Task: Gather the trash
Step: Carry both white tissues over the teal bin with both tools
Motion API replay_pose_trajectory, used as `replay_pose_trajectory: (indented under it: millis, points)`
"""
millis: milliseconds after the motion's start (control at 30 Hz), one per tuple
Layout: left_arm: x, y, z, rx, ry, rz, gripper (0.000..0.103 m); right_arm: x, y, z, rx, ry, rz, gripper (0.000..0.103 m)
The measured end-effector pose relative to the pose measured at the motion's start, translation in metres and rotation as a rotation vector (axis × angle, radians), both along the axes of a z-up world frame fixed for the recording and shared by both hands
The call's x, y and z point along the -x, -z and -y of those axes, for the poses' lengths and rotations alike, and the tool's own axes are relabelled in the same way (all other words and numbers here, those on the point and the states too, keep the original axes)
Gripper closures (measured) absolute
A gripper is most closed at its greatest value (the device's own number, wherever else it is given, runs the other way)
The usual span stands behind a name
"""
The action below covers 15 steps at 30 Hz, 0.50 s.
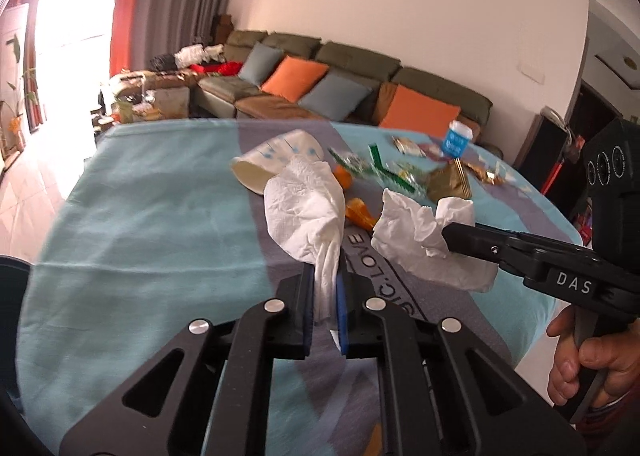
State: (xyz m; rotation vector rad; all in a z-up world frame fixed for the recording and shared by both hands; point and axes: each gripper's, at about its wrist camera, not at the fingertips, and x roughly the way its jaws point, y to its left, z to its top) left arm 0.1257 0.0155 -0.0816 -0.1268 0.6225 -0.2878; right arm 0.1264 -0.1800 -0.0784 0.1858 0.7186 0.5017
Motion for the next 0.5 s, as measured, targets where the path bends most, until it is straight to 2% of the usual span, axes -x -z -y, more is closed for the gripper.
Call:
replay_pose_trajectory:
  millis: [500]
  points:
    - [0.056, -0.034, -0.075, -0.018, -0.217, 0.113, 0.094, 0.004, -0.038, -0.07, -0.006, -0.164, 0.109, 0.092]
